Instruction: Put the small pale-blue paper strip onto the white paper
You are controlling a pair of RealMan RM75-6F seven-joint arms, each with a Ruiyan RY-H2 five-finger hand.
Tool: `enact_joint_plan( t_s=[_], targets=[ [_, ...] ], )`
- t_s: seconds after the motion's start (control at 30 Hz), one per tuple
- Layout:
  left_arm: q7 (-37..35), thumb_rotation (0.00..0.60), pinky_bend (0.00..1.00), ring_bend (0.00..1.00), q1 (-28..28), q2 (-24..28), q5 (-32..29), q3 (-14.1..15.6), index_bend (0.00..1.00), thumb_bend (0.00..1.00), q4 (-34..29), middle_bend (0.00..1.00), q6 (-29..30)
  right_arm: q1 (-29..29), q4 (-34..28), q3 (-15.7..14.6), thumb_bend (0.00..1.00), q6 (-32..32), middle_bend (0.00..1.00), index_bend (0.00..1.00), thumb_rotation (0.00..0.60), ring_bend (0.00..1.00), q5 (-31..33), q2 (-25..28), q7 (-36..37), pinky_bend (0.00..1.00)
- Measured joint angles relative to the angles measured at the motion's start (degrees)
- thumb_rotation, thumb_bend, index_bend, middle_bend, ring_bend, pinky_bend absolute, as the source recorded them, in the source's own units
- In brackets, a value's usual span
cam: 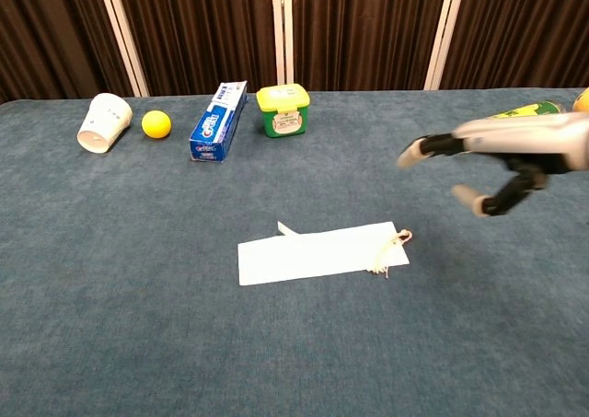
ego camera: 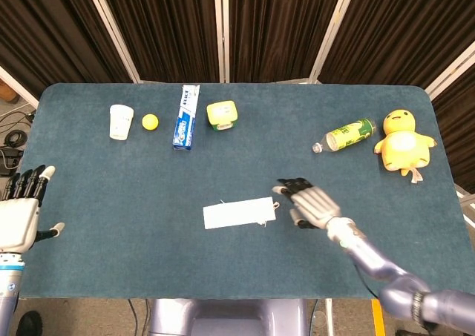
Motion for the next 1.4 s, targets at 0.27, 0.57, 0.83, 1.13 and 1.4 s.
enact_joint_plan(
  t_s=[0.27,0.57,0.83,1.13,1.4],
  targets=[
    [-0.65,0.6,0.0,0.0,0.09,0.06,-1.77,-1.62,0.0,0.0,1.03,0.0,-2.12,9.12,5.02,-0.37,0.69,-1.73,0.0,0.26,0.6,0.0,11.14,-10.69,-10.24,0.0],
    [-1.2,0.6,0.0,0.0,0.35,0.32,-2.56,-2.65,0.0,0.0,1.47,0.0,-3.72,15.86,9.28,-2.52,0.7,-0.31,0.0,0.27,0.6,0.0,20.89,-17.06,-17.33,0.0],
    [-1.29,0.6,0.0,0.0,0.69,0.46,-2.0,-3.01,0.0,0.0,1.31,0.0,-4.17,17.82,9.32,-4.15,0.7,2.13,0.0,0.3,0.6,0.0,24.15,-17.29,-19.0,0.0],
    [-1.21,0.6,0.0,0.0,1.0,0.43,-1.55,-3.38,0.0,0.0,1.17,0.0,-4.44,19.01,9.77,-5.6,0.7,2.68,0.0,0.3,0.6,0.0,25.27,-18.68,-19.25,0.0],
    [-1.55,0.6,0.0,0.0,1.23,0.55,-1.37,-3.75,0.0,0.0,1.29,0.0,-4.85,19.36,8.59,-6.53,0.7,3.86,0.0,0.3,0.6,0.0,23.68,-18.9,-19.38,0.0]
  ],
)
